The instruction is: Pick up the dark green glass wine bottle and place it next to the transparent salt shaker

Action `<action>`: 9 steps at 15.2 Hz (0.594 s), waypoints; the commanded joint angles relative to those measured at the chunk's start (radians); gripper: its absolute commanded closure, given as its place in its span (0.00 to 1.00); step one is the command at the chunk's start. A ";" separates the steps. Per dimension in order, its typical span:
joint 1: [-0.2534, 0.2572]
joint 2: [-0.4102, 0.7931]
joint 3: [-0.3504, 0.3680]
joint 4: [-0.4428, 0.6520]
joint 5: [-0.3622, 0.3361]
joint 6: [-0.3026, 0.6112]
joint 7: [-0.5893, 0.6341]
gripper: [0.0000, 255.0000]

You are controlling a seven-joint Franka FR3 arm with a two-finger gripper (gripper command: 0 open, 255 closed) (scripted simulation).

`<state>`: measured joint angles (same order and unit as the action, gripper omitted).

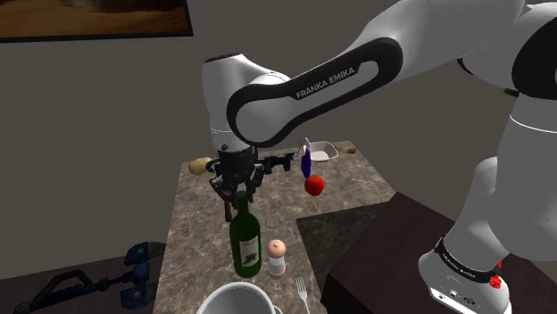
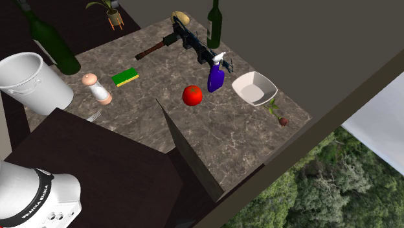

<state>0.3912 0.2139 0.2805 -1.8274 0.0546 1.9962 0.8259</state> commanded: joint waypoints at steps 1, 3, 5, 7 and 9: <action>0.001 0.010 0.000 -0.015 -0.002 0.025 0.001 1.00; 0.002 0.019 -0.001 -0.030 -0.005 0.050 0.000 1.00; 0.003 0.030 -0.001 -0.044 -0.007 0.074 0.000 1.00; 0.004 0.041 -0.002 -0.057 -0.009 0.098 0.000 1.00; 0.005 0.053 -0.003 -0.069 -0.012 0.121 0.000 1.00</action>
<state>0.3953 0.2584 0.2778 -1.8949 0.0445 2.1067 0.8250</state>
